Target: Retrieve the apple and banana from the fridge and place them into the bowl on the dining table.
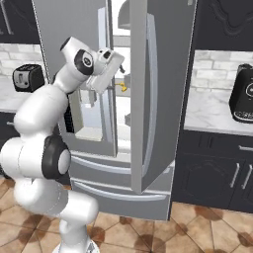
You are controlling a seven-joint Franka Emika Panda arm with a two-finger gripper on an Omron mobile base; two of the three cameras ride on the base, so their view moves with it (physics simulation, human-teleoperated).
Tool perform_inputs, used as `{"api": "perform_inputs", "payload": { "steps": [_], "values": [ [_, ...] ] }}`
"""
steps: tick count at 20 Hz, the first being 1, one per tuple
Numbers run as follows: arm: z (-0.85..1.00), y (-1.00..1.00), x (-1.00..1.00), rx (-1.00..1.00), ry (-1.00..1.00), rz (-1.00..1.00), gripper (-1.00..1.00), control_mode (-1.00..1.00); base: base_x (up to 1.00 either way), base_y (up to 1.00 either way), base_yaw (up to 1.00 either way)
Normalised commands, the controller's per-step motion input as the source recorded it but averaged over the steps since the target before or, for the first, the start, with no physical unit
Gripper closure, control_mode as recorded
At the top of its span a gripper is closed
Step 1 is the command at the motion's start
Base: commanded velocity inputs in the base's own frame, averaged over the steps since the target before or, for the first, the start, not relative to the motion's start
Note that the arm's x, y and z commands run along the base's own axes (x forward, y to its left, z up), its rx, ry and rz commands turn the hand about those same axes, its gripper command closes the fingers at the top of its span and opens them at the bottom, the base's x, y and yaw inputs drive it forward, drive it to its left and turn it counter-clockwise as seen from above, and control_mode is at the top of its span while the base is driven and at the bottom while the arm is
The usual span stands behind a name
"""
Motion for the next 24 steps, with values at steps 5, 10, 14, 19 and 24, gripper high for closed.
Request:
{"api": "perform_inputs", "payload": {
  "steps": [5,10,14,19,24],
  "values": [
    [-0.10,-0.64,0.73,0.00,0.21,0.00,-1.00,-1.00,0.00,0.00,0.00],
    [-0.07,-0.98,-0.33,0.00,0.24,-0.07,-1.00,-1.00,0.00,0.00,0.00],
    [-0.07,-1.00,-1.00,0.00,0.19,-0.15,-1.00,-1.00,0.00,0.00,0.00],
    [-0.13,-1.00,-0.96,0.00,0.16,-0.17,-1.00,-1.00,0.00,0.00,0.00],
    [-0.13,-1.00,-0.83,0.00,0.03,-0.13,-1.00,-1.00,0.00,0.00,0.00]
  ]
}}
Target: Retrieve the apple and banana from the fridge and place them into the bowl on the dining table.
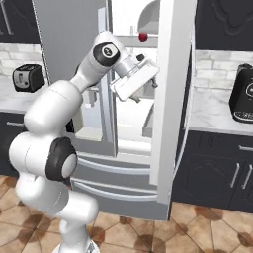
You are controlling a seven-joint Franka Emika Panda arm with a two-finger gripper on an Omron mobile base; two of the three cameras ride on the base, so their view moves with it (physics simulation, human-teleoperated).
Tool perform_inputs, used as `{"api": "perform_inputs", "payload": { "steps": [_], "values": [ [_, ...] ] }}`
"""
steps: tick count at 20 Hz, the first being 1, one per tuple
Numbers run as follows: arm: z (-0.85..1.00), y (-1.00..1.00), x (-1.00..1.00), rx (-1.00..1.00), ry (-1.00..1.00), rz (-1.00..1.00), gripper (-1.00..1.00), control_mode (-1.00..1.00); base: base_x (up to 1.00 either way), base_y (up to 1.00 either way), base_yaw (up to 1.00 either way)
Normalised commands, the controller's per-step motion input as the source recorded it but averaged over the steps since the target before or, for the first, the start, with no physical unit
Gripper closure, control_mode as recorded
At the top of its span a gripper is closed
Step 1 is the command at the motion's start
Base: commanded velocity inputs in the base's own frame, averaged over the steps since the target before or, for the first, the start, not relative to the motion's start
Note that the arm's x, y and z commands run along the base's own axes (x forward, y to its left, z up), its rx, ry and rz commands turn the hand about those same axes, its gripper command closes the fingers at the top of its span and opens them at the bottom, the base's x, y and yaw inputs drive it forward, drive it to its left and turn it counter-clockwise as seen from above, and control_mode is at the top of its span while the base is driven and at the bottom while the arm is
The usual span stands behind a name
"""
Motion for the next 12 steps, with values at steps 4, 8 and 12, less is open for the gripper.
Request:
{"api": "perform_inputs", "payload": {
  "steps": [4,8,12],
  "values": [
    [0.01,-0.43,-0.64,0.00,-0.05,-0.02,-1.00,-1.00,0.00,0.00,0.00],
    [0.31,0.13,-0.46,0.11,-0.17,0.00,-1.00,-1.00,0.00,0.00,0.00],
    [0.24,0.63,-0.27,0.21,-0.33,-0.03,-1.00,-1.00,0.00,0.00,0.00]
  ]
}}
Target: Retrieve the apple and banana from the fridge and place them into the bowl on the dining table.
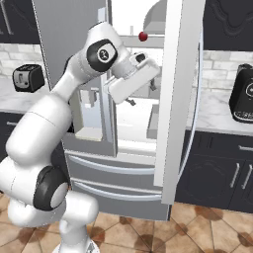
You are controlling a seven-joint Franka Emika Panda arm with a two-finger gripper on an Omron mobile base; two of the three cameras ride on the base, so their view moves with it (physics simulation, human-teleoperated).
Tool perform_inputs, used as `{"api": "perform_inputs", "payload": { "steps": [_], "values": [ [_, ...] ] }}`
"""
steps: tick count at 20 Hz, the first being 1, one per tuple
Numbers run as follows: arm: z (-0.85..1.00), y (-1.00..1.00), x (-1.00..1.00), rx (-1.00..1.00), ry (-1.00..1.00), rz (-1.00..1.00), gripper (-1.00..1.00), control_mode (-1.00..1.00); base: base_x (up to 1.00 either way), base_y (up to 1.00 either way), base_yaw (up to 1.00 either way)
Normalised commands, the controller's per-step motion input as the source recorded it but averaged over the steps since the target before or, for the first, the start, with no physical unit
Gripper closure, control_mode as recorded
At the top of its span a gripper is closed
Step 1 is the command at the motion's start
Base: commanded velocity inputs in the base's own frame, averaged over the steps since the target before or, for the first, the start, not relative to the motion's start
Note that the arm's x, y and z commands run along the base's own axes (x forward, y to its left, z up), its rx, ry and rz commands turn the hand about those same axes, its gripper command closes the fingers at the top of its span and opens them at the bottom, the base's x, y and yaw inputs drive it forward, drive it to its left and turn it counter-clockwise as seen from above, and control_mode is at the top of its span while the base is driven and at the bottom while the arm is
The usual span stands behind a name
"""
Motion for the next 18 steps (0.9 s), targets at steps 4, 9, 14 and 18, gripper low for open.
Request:
{"api": "perform_inputs", "payload": {
  "steps": [4,9,14,18],
  "values": [
    [0.01,0.96,-0.14,0.28,-0.51,-0.08,-1.00,-1.00,0.00,0.00,0.00],
    [-0.19,0.95,0.00,0.43,-0.57,-0.08,-1.00,-1.00,0.00,0.00,0.00],
    [-0.15,1.00,0.00,0.43,-0.65,-0.08,-1.00,-1.00,0.00,0.00,0.00],
    [-0.01,0.90,0.04,0.40,-0.43,-0.02,-1.00,-1.00,0.00,0.00,0.00]
  ]
}}
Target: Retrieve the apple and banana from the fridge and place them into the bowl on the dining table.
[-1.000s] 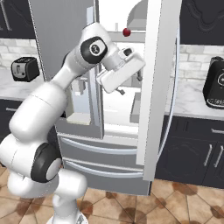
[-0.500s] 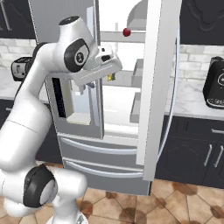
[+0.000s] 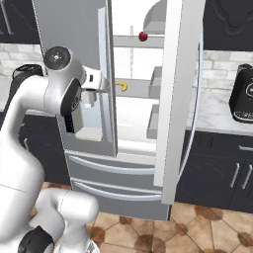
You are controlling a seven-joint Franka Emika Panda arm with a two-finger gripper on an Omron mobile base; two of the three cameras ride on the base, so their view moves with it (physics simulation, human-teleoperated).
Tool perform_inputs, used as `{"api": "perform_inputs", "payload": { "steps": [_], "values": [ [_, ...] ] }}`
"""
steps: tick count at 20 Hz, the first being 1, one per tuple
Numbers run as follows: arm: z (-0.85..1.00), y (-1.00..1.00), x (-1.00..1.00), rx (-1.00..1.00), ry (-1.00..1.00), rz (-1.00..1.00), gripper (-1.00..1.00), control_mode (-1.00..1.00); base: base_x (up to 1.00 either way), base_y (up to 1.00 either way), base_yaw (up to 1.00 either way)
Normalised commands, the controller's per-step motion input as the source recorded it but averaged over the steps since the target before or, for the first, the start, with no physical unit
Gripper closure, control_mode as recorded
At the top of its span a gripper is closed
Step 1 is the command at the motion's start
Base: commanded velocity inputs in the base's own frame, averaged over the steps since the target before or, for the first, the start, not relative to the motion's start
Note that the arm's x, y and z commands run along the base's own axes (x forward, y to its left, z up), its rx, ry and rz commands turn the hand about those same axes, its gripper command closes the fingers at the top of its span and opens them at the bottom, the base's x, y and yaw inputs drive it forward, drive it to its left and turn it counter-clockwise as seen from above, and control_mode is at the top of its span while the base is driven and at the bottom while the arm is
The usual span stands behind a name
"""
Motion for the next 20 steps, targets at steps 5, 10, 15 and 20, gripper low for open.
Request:
{"api": "perform_inputs", "payload": {
  "steps": [5,10,15,20],
  "values": [
    [0.00,0.42,0.36,0.10,-0.03,0.00,-1.00,-1.00,0.00,0.00,0.00],
    [0.00,0.05,0.76,0.00,0.07,0.00,-1.00,-1.00,0.00,0.00,0.00],
    [0.06,0.00,0.88,0.00,0.07,0.00,-1.00,-1.00,0.00,0.00,0.00],
    [0.02,0.00,0.83,0.00,0.04,0.00,-1.00,-1.00,0.00,0.00,0.00]
  ]
}}
